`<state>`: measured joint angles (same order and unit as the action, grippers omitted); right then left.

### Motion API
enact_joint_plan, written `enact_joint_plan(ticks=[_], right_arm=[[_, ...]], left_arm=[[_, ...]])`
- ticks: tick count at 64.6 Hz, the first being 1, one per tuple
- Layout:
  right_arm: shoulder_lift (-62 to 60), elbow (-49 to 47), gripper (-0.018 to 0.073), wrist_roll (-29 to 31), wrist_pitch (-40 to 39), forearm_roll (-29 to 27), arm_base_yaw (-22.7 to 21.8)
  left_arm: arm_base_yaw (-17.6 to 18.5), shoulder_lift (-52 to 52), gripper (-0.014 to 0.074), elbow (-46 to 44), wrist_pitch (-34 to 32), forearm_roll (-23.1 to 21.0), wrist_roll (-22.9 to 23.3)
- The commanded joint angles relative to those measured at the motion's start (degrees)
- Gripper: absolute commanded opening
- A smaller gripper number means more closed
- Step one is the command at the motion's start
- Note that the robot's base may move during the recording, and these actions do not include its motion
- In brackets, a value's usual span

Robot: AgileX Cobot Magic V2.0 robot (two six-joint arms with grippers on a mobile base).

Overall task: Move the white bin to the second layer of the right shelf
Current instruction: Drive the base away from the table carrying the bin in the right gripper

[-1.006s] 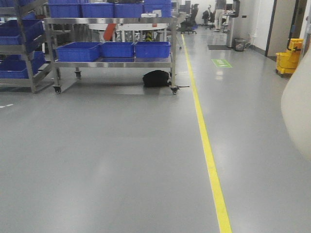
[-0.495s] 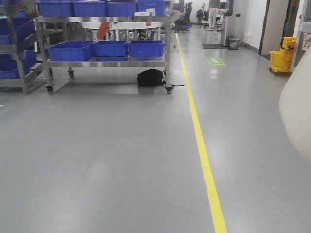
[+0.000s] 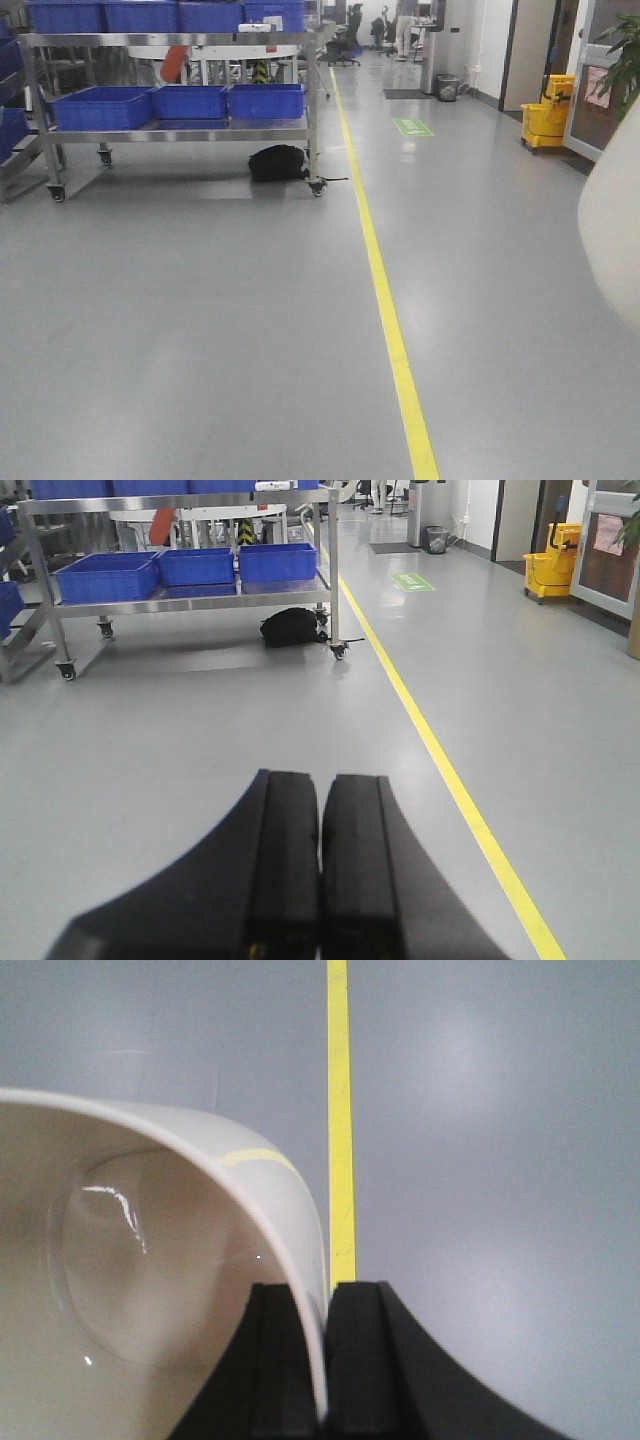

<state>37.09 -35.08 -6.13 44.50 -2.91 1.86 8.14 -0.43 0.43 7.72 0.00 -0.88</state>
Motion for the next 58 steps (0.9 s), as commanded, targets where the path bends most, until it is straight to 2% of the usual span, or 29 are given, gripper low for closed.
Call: enact_joint_plan(ticks=[1, 58], right_arm=[[-0.11, -1.79, 0.0047, 0.22, -4.58, -0.48, -0.30], [-0.11, -1.79, 0.0047, 0.22, -4.58, -0.48, -0.30]], left_arm=[[0.20, -0.87, 0.0085, 2.11, -4.98, 0.00, 0.17], [0.20, -0.87, 0.0085, 2.11, -4.98, 0.00, 0.17]])
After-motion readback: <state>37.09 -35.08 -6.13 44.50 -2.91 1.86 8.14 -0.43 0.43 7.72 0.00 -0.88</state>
